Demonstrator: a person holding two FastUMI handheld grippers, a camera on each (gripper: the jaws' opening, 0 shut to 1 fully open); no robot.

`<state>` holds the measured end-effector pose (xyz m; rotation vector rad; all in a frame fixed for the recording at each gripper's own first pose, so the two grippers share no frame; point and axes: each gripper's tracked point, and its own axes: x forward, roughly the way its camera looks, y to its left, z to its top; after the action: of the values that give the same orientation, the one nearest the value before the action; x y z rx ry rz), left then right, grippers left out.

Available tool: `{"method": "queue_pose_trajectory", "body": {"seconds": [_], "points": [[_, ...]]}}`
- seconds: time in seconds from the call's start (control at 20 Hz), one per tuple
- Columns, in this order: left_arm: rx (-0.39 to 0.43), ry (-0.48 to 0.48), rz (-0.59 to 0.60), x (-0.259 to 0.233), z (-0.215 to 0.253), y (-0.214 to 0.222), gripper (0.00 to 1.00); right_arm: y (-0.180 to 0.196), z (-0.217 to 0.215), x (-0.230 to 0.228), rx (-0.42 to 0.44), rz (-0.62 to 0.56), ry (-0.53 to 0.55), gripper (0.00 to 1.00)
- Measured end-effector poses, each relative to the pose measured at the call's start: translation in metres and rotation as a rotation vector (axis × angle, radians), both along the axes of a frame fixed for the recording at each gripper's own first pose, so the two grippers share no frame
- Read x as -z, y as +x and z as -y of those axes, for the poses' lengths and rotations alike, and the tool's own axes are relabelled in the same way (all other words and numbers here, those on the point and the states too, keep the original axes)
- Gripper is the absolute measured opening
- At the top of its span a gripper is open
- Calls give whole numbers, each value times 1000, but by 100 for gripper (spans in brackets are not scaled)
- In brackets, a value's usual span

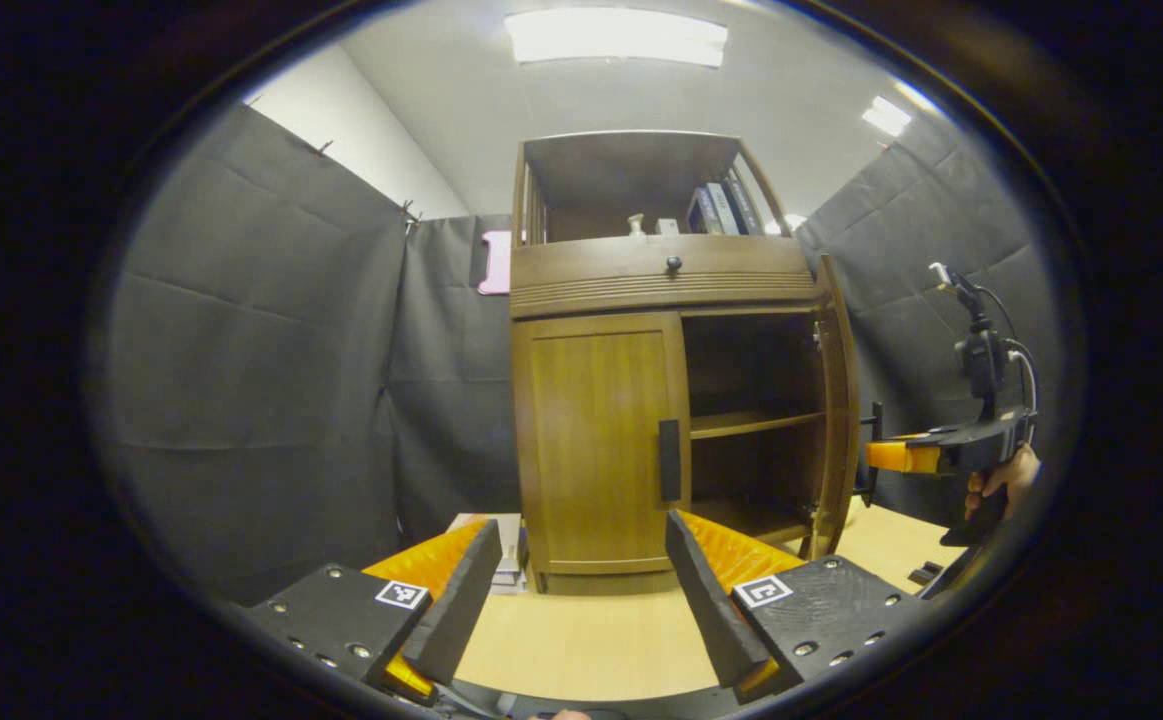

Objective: Open the right door of the double-door shoe cabinet with the right hand, and open the left door with the left hand.

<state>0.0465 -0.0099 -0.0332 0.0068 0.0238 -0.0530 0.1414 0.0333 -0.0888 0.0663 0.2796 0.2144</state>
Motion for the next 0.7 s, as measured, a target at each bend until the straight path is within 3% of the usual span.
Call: {"method": "queue_pose_trajectory", "body": {"seconds": [0.1, 0.35, 0.7], "points": [[21, -2, 3, 0, 9, 5, 95, -1, 17, -2, 34, -1, -5, 11], [63, -6, 9, 1, 30, 9, 95, 6, 61, -8, 111, 1, -2, 14], [112, -17, 2, 5, 56, 28, 95, 10, 96, -8, 158, 5, -46, 10]]}}
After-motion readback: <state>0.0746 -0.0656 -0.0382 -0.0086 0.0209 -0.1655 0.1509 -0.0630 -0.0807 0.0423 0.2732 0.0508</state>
